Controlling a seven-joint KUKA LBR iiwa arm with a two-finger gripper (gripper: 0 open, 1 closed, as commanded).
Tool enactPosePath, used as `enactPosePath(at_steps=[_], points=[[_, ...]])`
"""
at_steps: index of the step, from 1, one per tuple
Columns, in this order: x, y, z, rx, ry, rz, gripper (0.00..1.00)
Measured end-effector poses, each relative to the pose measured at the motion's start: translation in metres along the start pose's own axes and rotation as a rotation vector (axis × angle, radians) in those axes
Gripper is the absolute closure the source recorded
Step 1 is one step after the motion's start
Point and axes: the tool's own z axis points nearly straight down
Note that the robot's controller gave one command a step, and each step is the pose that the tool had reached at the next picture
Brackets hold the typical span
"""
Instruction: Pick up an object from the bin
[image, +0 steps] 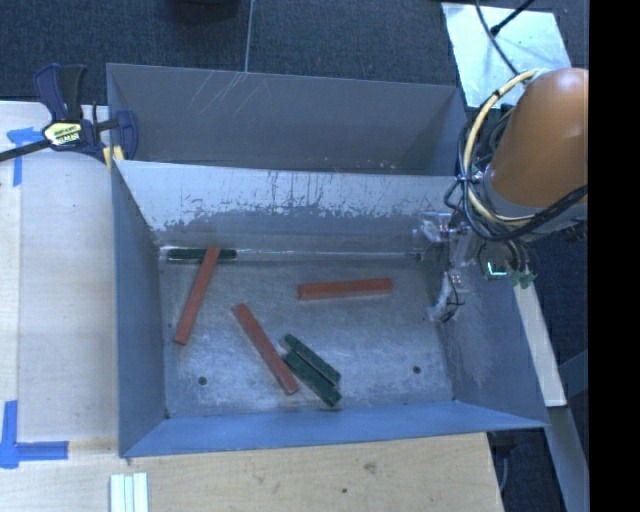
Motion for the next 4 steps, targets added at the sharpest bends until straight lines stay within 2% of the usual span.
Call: enactPosePath(at_steps=[1, 2, 3, 4], points=[[-0.026, 0.053, 0.123, -0.002, 0.0, 0.073, 0.0], [-0.055, 0.069, 0.163, 0.0, -0.009, -0.06, 0.0], [-0.056, 0.069, 0.16, 0.0, -0.014, -0.061, 1.0], [-0.059, 0.065, 0.043, 0.001, -0.017, -0.084, 1.0]])
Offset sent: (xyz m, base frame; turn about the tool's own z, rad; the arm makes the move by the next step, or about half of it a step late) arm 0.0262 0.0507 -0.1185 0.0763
